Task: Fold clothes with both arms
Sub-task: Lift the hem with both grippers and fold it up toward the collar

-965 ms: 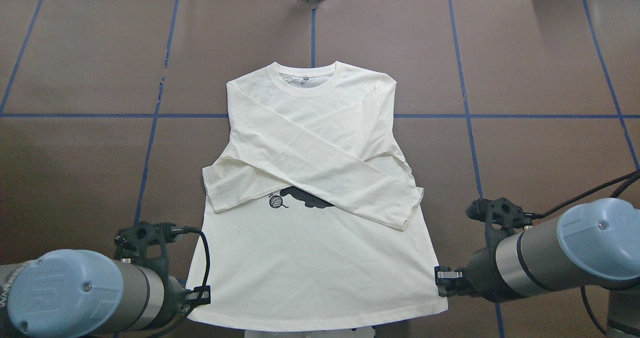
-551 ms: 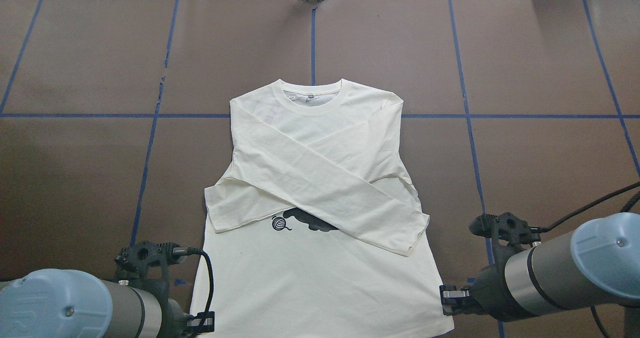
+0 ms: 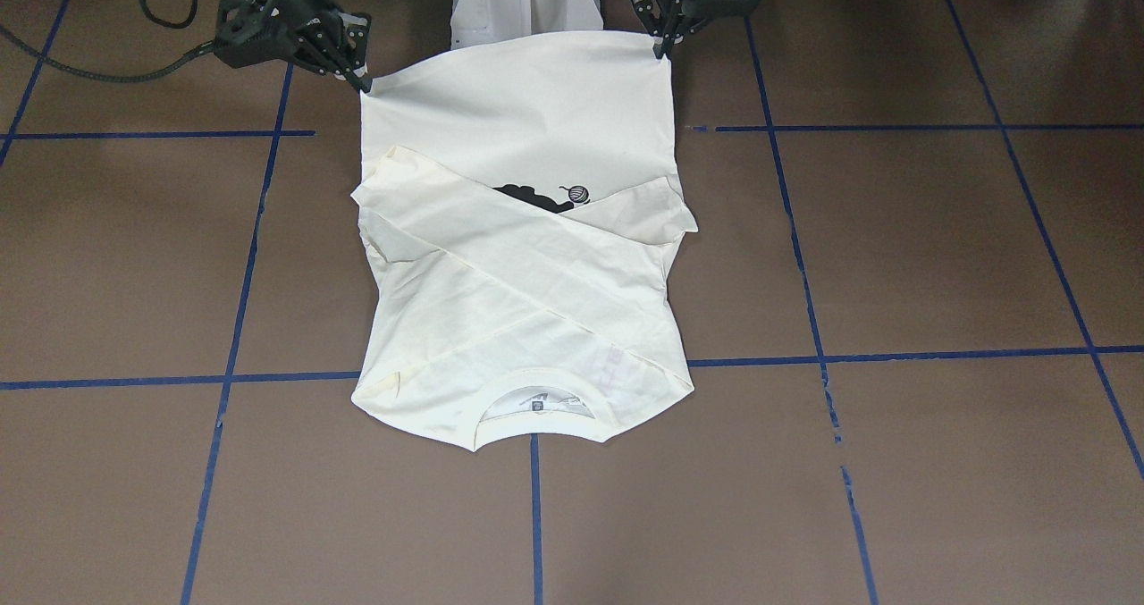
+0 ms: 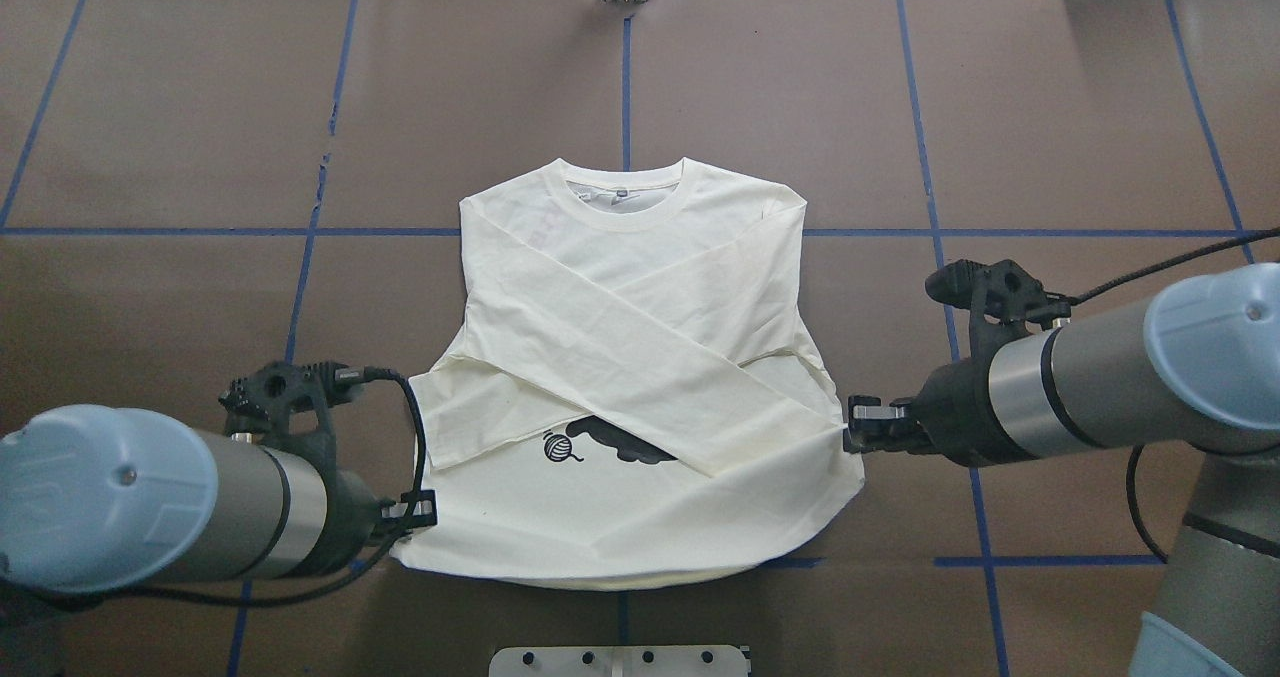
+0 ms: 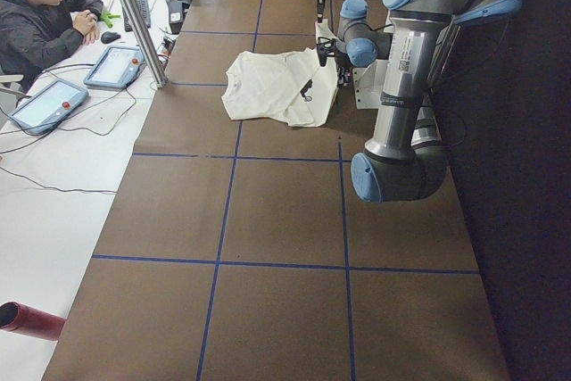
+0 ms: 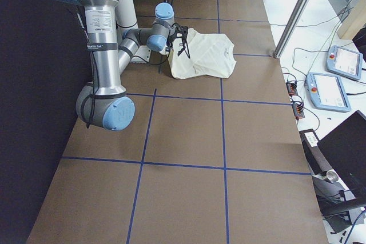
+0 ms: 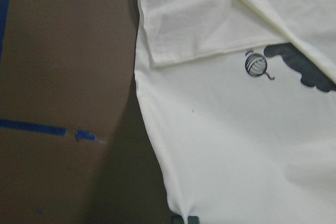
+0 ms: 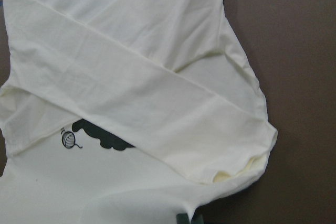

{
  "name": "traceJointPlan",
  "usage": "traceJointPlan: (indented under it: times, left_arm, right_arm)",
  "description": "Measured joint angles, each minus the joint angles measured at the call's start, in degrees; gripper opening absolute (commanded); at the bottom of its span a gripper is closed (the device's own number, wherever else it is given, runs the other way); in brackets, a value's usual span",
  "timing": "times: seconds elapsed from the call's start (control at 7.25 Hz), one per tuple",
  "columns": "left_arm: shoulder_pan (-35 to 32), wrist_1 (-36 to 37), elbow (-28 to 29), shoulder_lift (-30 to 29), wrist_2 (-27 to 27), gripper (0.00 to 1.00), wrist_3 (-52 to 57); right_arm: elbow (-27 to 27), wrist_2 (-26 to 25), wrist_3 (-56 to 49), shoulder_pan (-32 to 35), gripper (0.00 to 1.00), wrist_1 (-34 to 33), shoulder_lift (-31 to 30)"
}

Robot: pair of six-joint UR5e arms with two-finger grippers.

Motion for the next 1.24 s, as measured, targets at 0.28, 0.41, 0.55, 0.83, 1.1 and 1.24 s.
traceJointPlan:
  times: [0.28, 0.41, 0.55, 0.83, 1.1, 1.24]
  left_arm:
    - [-8.2, 0.0, 3.8, -2.6, -0.1, 0.0, 6.9]
    - [-12.1, -0.1, 6.9, -4.6, -0.1, 0.0, 10.3]
    - [-15.5, -1.2, 10.8, -6.6, -0.2, 0.0, 13.2]
    - [-18.8, -9.4, 19.9, -8.1, -0.2, 0.0, 15.4]
    - [-20.9, -20.0, 31.3, -9.7, -0.2, 0.0, 15.6]
    - [-22.1, -24.0, 36.2, -10.4, -0.1, 0.0, 15.7]
  right_arm:
    - [-8.8, -0.1, -9.3, 7.3, 0.0, -0.4, 7.5]
    - [-14.5, -0.1, -12.6, 10.2, 0.0, -0.3, 11.7]
    - [-19.9, -0.2, -15.5, 12.8, 0.0, -0.2, 15.0]
    - [-29.2, -0.2, -18.4, 15.8, 0.0, 0.0, 20.2]
    - [-39.0, -0.2, -19.0, 17.0, 0.0, 1.1, 25.8]
    - [-43.9, -0.3, -19.0, 17.2, 0.0, 4.0, 27.1]
